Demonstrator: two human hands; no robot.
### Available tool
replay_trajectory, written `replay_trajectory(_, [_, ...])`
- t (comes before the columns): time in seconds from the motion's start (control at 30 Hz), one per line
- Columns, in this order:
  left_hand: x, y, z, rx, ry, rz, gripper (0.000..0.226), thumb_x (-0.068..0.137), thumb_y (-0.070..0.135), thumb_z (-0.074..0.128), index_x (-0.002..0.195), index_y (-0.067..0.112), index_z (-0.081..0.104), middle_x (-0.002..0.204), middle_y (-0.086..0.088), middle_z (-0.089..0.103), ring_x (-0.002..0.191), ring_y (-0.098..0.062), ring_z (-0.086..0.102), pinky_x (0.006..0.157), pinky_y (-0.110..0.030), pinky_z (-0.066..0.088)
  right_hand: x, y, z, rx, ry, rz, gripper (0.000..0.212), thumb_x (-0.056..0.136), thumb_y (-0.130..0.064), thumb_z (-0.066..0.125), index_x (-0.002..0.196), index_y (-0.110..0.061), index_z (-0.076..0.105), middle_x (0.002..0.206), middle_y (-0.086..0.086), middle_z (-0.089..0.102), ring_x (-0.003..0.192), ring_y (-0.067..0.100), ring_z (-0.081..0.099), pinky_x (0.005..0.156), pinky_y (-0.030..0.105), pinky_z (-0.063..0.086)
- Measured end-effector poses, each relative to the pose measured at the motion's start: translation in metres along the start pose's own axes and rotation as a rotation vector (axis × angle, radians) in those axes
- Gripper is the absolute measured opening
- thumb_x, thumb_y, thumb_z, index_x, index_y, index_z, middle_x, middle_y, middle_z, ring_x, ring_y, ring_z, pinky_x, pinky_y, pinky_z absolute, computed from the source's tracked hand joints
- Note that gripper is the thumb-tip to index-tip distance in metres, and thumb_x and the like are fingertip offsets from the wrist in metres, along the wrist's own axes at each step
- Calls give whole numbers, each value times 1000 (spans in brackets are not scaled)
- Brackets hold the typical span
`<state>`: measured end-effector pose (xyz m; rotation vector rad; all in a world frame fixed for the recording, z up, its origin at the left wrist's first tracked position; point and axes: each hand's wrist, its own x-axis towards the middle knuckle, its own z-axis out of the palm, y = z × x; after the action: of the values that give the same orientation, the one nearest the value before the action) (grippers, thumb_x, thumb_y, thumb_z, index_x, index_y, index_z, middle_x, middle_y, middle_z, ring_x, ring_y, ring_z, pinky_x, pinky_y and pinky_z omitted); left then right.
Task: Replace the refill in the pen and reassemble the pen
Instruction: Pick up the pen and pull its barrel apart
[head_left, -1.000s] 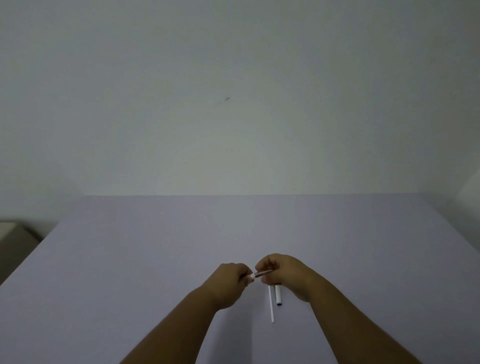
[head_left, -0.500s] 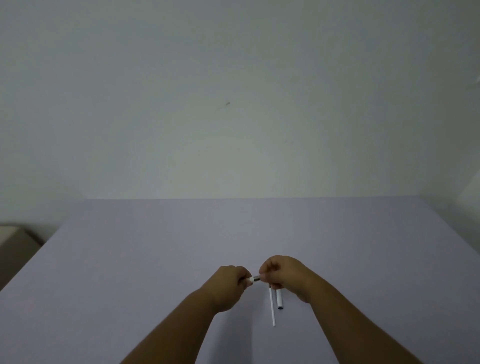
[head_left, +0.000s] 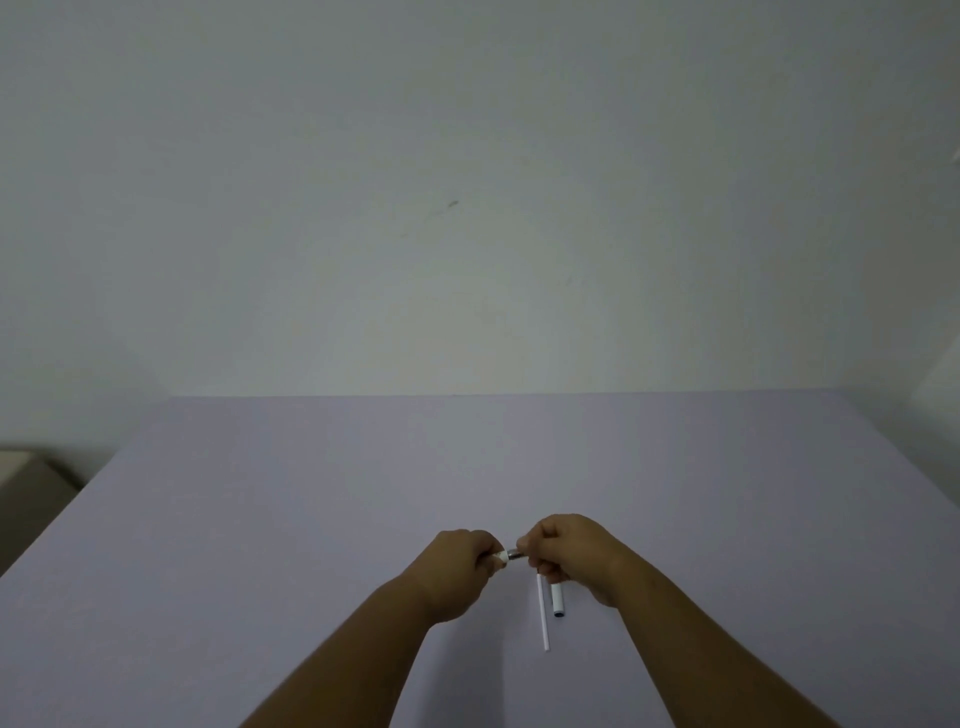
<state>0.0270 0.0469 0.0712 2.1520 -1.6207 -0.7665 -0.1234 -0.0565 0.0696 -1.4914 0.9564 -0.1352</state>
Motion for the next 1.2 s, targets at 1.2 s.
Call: replay_trajectory(1.2, [-5,11,2,-599,6,-237,13,93,38,49,91,34,60,80,1,62,67,-10,56,59,-17,45,11,-17,-11,665,260,-123,19,86,7,53,98,-7,58,78,14,65,73,24,64,67,31,55])
